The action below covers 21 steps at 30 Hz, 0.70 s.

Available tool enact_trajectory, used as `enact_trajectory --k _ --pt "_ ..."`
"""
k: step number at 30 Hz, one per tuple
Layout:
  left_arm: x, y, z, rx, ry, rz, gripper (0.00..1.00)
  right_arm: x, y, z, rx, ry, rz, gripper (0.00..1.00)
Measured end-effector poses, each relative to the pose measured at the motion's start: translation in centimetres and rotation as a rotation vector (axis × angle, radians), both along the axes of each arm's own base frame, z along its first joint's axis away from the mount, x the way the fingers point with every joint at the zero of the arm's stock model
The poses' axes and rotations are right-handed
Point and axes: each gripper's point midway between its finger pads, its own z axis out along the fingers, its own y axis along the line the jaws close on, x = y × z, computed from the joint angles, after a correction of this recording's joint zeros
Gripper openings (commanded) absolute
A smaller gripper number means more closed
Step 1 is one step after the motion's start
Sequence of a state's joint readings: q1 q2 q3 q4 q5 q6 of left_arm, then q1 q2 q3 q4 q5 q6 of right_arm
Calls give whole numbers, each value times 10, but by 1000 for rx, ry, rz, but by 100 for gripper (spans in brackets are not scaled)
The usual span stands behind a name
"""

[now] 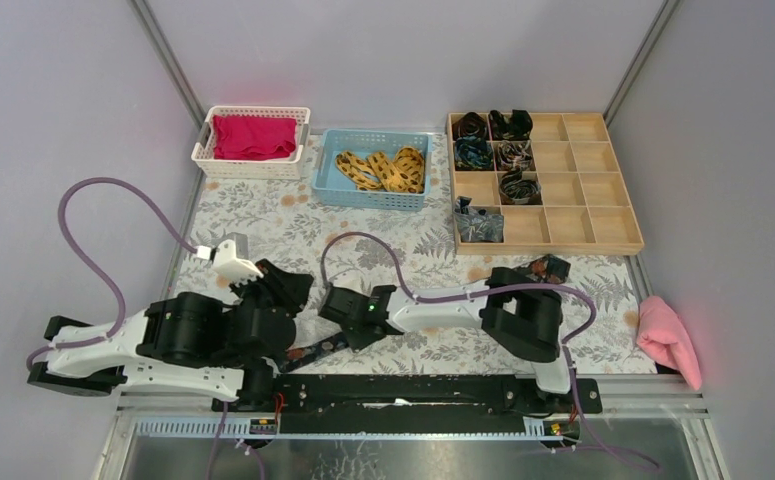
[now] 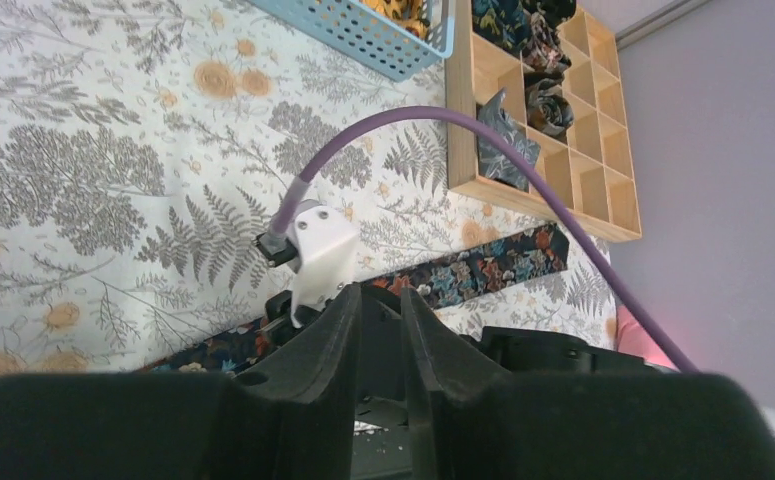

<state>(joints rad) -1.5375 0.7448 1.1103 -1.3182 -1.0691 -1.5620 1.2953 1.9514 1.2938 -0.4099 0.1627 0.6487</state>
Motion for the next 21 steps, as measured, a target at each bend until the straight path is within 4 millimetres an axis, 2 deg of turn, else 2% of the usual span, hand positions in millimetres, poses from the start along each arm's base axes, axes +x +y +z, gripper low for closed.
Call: enact_trajectory --k 7,11,14,16,18,21 --pt "6 14 9 24 -57 19 30 16 43 0 7 -30 15 0" --pt "8 22 12 48 -69 31 31 29 55 1 -3 -53 -2 0" --pt "9 28 14 49 -77 38 33 41 54 0 6 -43 -32 0" --pt "10 33 15 50 -88 46 37 58 49 0 16 -41 -67 0" --pt "12 35 16 56 -102 52 39 74 42 0 25 -49 -99 0" --pt "14 35 14 94 -123 56 42 83 23 1 4 -69 -117 4"
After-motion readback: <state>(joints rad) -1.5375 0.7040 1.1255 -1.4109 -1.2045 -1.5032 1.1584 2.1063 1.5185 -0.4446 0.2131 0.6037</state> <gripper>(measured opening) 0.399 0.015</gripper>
